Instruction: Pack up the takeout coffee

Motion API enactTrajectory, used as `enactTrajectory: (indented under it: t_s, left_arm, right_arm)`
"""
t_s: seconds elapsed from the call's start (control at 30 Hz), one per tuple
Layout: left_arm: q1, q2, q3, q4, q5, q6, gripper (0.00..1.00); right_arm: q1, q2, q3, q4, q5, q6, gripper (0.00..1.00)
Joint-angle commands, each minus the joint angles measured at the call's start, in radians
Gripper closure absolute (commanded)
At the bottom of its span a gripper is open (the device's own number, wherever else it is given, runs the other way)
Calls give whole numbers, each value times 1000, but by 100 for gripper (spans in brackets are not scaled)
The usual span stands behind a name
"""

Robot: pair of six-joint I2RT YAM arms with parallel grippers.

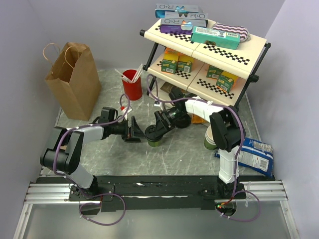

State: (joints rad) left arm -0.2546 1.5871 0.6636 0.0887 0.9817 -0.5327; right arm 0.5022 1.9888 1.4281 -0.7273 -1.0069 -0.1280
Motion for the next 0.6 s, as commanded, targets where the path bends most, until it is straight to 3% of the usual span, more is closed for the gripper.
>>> enactTrajectory:
  t_s: [0.0, 0.57]
  left_arm:
    - [-9, 54, -7, -116, -245, 103, 4]
    - [0, 108, -36, -167, -299, 117, 5]
  right_arm:
    - [7, 42, 17, 31, -38, -15, 8]
    - [-13, 71, 38, 6, -44, -39, 8]
